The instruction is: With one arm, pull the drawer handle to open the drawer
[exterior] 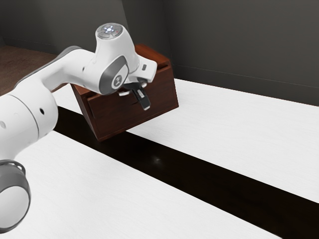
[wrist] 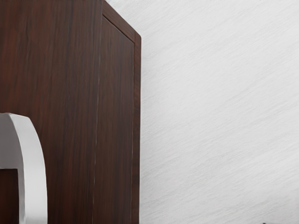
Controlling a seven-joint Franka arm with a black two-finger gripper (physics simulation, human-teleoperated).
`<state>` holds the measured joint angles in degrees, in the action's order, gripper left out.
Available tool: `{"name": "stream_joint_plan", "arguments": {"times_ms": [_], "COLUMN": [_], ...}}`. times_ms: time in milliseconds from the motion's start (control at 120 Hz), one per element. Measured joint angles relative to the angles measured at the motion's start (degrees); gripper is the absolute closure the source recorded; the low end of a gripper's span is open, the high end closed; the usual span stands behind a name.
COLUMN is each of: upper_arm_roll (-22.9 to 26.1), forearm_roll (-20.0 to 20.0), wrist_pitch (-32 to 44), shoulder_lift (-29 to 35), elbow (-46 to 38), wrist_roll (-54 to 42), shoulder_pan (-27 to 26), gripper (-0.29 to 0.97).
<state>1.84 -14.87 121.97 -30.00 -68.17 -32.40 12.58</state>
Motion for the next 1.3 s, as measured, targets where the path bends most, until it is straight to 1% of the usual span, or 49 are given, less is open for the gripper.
{"name": "stream_joint_plan", "arguments": {"times_ms": [58, 125, 275, 325, 408, 475, 583, 700, 758, 883, 925, 1017, 1050, 1108, 1150, 1183, 1217, 1300], "upper_arm_roll": [0.4, 0.8, 1.2, 1.3, 1.3, 1.5, 2.5, 2.9, 2.9, 2.8, 2.8, 2.9, 2.9, 2.9, 2.8, 2.8, 2.8, 2.7], "forearm_roll": [0.0, -0.1, -0.4, -0.5, -0.5, -0.5, -0.9, -1.6, -1.8, -2.0, -1.9, -2.1, -2.3, -2.5, -2.5, -2.5, -2.5, -2.6], "wrist_pitch": [0.3, 0.6, 1.4, 1.7, 2.0, 2.2, 2.5, 2.7, 3.1, 3.7, 3.9, 4.2, 4.4, 4.7, 4.9, 4.9, 5.0, 3.9], "shoulder_lift": [0.7, 1.8, 3.6, 3.9, 4.4, 5.1, 7.0, 8.9, 9.4, 10.0, 10.3, 11.8, 12.1, 12.7, 13.4, 14.6, 16.9, 26.7], "elbow": [-1.0, -2.1, -4.3, -5.1, -6.0, -7.0, -8.8, -11.5, -12.8, -14.4, -14.9, -16.6, -17.2, -18.2, -19.0, -19.4, -20.3, -23.2], "wrist_roll": [0.0, -0.1, -0.1, 0.0, 0.0, 0.1, 0.2, 0.6, 0.8, 1.3, 1.4, 1.7, 1.9, 2.1, 2.2, 2.3, 2.4, 2.6], "shoulder_pan": [0.0, 0.0, -0.4, -0.8, -1.3, -1.4, -1.5, -1.8, -2.0, -2.9, -3.6, -4.4, -4.6, -4.9, -5.4, -5.7, -6.1, -6.4], "gripper": [0.1, 0.16, 0.19, 0.16, 0.14, 0.15, 0.21, 0.19, 0.14, 0.08, 0.1, 0.16, 0.17, 0.13, 0.16, 0.32, 0.28, 0.18]}}
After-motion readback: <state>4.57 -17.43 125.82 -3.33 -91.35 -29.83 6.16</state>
